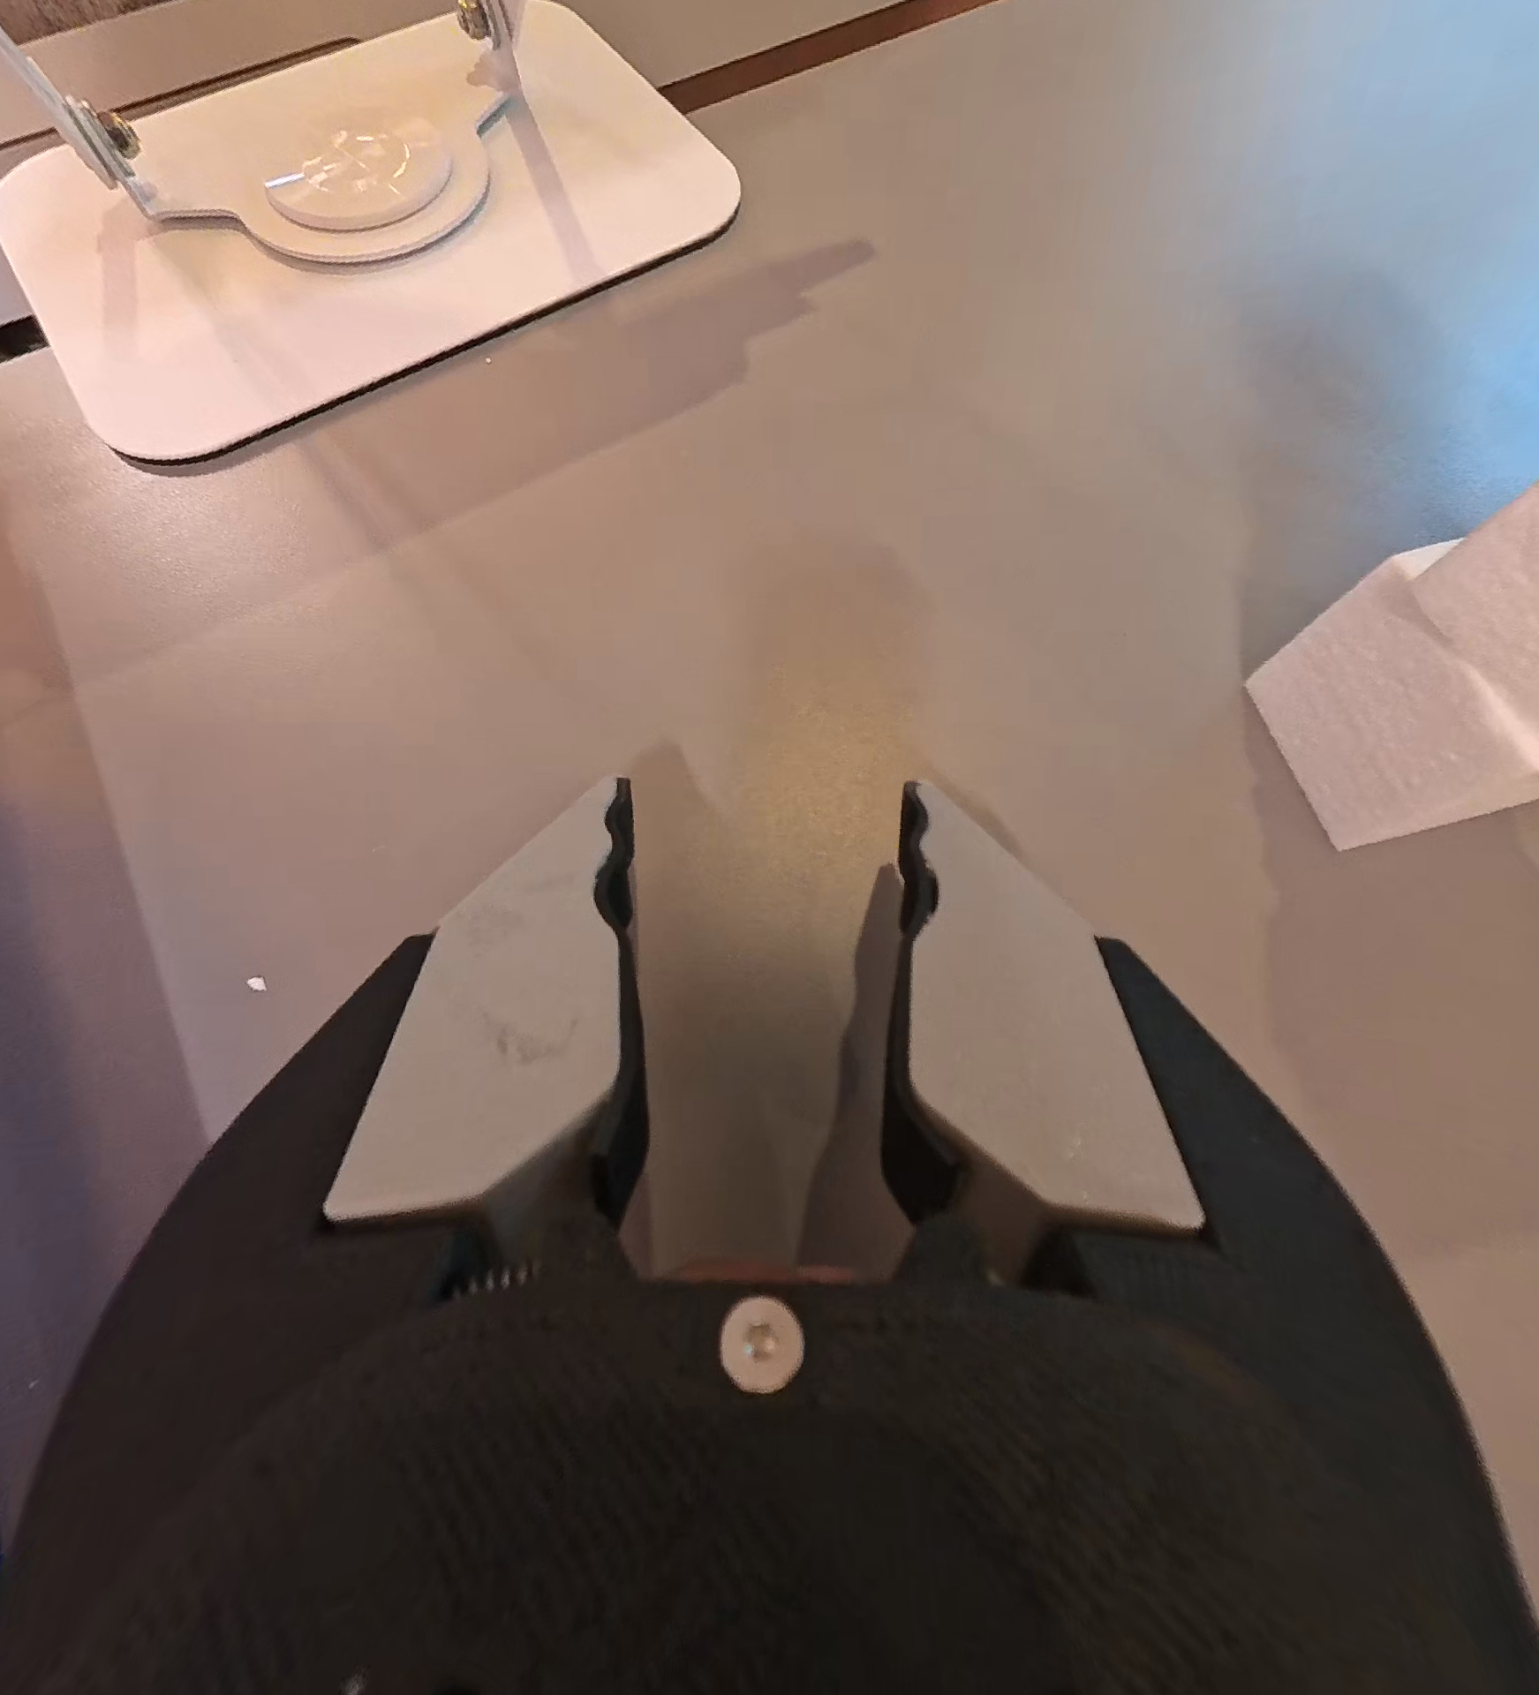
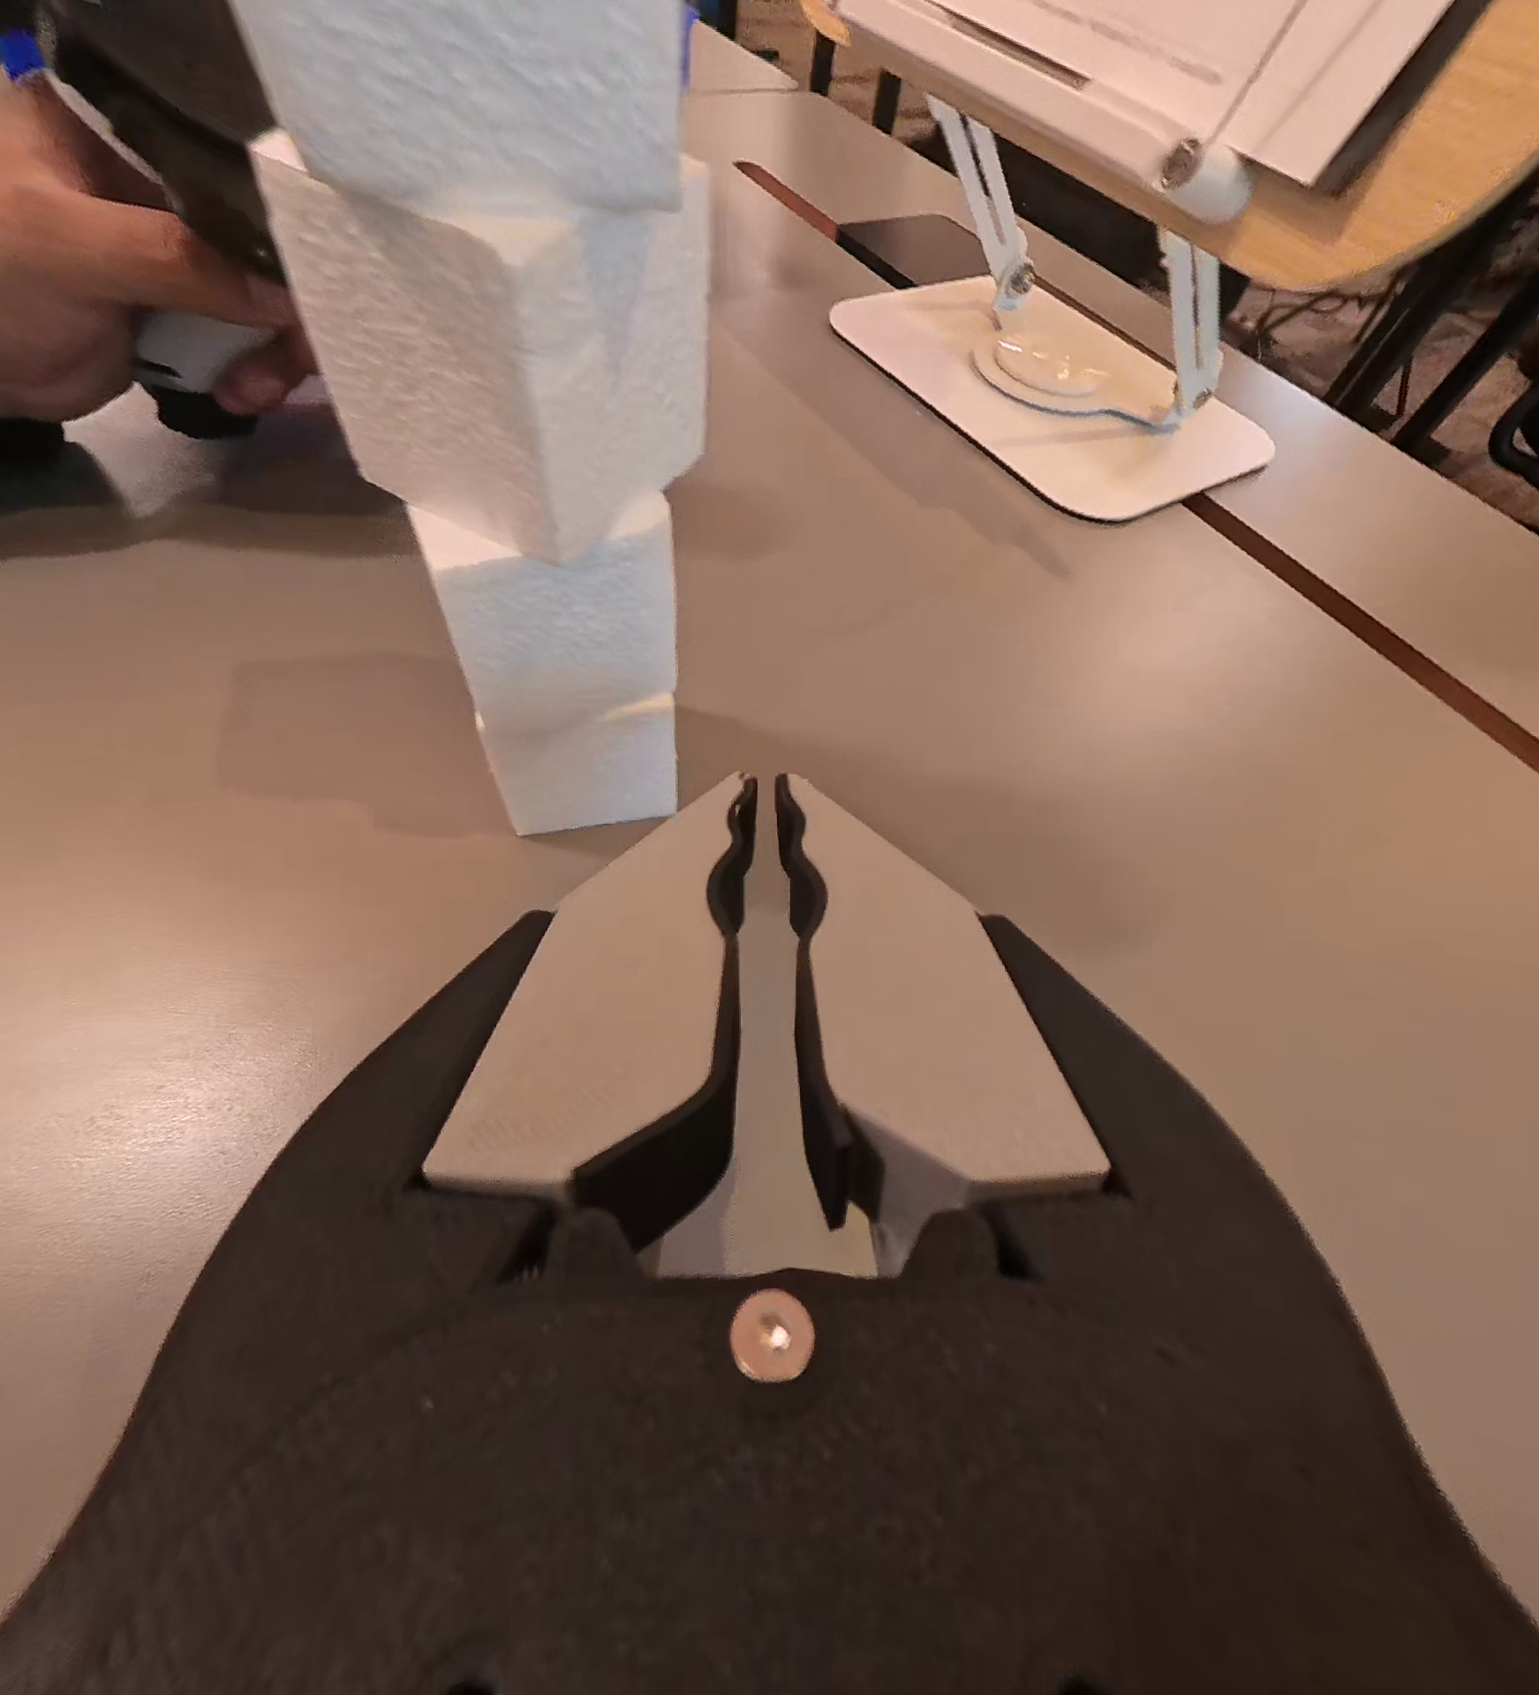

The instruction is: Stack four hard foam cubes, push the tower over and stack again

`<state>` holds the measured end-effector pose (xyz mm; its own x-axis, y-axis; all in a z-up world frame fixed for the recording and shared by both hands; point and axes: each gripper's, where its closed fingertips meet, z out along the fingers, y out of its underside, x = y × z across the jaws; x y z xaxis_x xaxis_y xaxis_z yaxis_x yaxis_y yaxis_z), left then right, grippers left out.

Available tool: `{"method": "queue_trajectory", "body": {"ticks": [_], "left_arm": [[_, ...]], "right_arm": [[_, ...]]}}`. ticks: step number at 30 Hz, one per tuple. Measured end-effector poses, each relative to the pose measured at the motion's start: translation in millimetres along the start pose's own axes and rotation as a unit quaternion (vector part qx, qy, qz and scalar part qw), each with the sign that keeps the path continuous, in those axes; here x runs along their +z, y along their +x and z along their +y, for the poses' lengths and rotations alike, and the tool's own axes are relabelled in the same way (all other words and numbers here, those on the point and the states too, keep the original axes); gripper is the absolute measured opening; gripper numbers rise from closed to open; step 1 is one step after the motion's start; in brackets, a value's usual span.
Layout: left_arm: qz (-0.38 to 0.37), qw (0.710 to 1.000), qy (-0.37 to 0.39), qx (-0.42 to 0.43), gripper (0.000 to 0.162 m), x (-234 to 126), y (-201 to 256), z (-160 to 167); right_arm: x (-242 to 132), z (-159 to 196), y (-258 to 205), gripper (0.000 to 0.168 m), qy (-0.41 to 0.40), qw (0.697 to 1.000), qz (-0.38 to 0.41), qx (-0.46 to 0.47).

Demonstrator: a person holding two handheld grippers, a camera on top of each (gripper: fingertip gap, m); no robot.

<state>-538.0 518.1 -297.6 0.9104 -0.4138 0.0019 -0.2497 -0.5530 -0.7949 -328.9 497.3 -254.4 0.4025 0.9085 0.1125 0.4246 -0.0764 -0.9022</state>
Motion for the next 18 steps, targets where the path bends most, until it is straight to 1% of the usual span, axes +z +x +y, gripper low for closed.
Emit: {"method": "queue_trajectory", "body": {"ticks": [3, 6, 7, 10, 12, 14, 15, 17, 18], "left_arm": [[-0.003, 1.000, 0.005, -0.002, 0.052, -2, -2, -2], [-0.005, 1.000, 0.011, -0.004, 0.038, -5, -3, -4], [-0.004, 1.000, 0.012, -0.004, 0.027, -6, -3, -5], [0.002, 1.000, 0.011, -0.002, 0.000, -8, -2, -5], [-0.001, 1.000, 0.008, 0.004, 0.000, -11, -3, -4], [-0.005, 1.000, 0.008, 0.009, 0.000, -15, -5, -5], [-0.004, 1.000, 0.012, 0.009, 0.000, -17, -5, -7], [-0.003, 1.000, 0.027, 0.007, 0.000, -22, -6, -12], [-0.002, 0.999, 0.032, 0.006, 0.000, -24, -6, -14]], "right_arm": [[1, -7, -11, 0.000, 0.007, 1.000, 0.000, -0.010], [4, -12, -12, 0.000, 0.002, 1.000, 0.029, 0.006], [4, -14, -13, 0.000, 0.000, 0.999, 0.040, 0.011], [1, -20, -14, 0.001, -0.009, 0.997, 0.071, 0.017], [1, -20, -21, 0.008, -0.018, 0.997, 0.069, 0.016], [3, -12, -27, 0.016, -0.045, 0.996, 0.069, 0.025], [3, -11, -30, 0.017, -0.045, 0.996, 0.069, 0.022], [4, -9, -38, 0.015, -0.048, 0.997, 0.059, 0.009], [4, -8, -42, 0.010, -0.056, 0.997, 0.050, -0.004]]}}
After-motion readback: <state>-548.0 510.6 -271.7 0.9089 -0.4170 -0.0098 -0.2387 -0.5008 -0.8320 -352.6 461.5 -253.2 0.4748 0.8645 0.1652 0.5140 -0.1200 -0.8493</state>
